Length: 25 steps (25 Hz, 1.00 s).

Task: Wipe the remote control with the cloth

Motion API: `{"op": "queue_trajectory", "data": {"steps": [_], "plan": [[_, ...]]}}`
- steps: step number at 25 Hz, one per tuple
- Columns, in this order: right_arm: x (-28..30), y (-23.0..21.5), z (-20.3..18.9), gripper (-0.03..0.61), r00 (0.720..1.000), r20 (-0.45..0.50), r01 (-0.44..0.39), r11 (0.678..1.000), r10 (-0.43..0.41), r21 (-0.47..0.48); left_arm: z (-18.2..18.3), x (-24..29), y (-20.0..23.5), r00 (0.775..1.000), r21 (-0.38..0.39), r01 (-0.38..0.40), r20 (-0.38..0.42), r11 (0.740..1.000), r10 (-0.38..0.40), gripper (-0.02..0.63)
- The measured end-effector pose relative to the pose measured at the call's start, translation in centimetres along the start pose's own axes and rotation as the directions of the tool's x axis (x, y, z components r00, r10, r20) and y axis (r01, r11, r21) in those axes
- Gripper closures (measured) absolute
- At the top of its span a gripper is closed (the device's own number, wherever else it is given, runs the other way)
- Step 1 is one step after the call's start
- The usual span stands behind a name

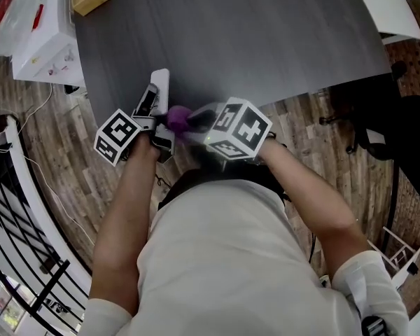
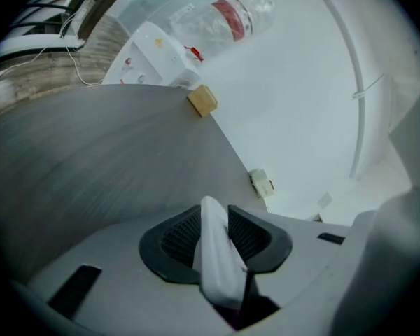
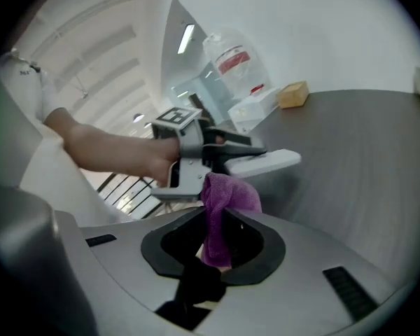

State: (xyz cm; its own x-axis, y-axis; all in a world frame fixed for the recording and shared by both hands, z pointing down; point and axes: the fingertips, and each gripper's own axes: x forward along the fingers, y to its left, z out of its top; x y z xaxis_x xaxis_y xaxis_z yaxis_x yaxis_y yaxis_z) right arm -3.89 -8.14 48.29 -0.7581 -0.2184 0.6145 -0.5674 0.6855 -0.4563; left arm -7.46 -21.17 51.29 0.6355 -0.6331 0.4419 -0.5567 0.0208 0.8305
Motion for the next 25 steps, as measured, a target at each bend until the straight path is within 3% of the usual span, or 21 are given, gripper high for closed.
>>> {"op": "queue_trajectory", "data": {"steps": [3,6,9,12,16,21,25], "plan": [[-0.5,0.7,-1.4,0.494,0.997,-0.051,-0.066,0.997,0.064,-0.04,-0.2,0.0,-0.1,1.0,0.066,-0.003,-0.028,0.998,0.005,0.508],[-0.5,-3.1,-1.4,0.494,1.0,0.01,0.015,0.993,-0.017,0.118,-0.7,0.5,0.9,0.998,0.115,-0.032,-0.053,0.993,0.038,0.511],[0.1,-6.9,-2.0,0.494,0.99,0.014,0.128,0.951,-0.137,0.281,-1.3,0.8,0.9,0.996,0.173,-0.03,-0.073,0.984,0.044,0.563],[0.3,-7.5,-2.2,0.494,0.984,0.025,0.154,0.922,-0.174,0.356,-3.3,1.4,-1.2,0.991,0.207,0.058,-0.131,0.977,-0.032,0.581],[0.5,-7.7,-1.9,0.492,0.972,0.016,0.216,0.913,-0.236,0.347,-5.8,2.0,-3.8,0.966,0.249,0.179,-0.229,0.952,-0.121,0.584],[-1.5,-9.2,-2.4,0.494,0.939,0.015,0.308,0.86,-0.343,0.408,-7.8,2.6,-4.4,0.945,0.252,0.22,-0.294,0.943,-0.142,0.584],[-2.6,-10.0,-2.8,0.494,0.931,0.022,0.315,0.834,-0.364,0.452,-6.8,1.0,-4.6,0.946,0.277,0.243,-0.282,0.93,-0.163,0.584]]}}
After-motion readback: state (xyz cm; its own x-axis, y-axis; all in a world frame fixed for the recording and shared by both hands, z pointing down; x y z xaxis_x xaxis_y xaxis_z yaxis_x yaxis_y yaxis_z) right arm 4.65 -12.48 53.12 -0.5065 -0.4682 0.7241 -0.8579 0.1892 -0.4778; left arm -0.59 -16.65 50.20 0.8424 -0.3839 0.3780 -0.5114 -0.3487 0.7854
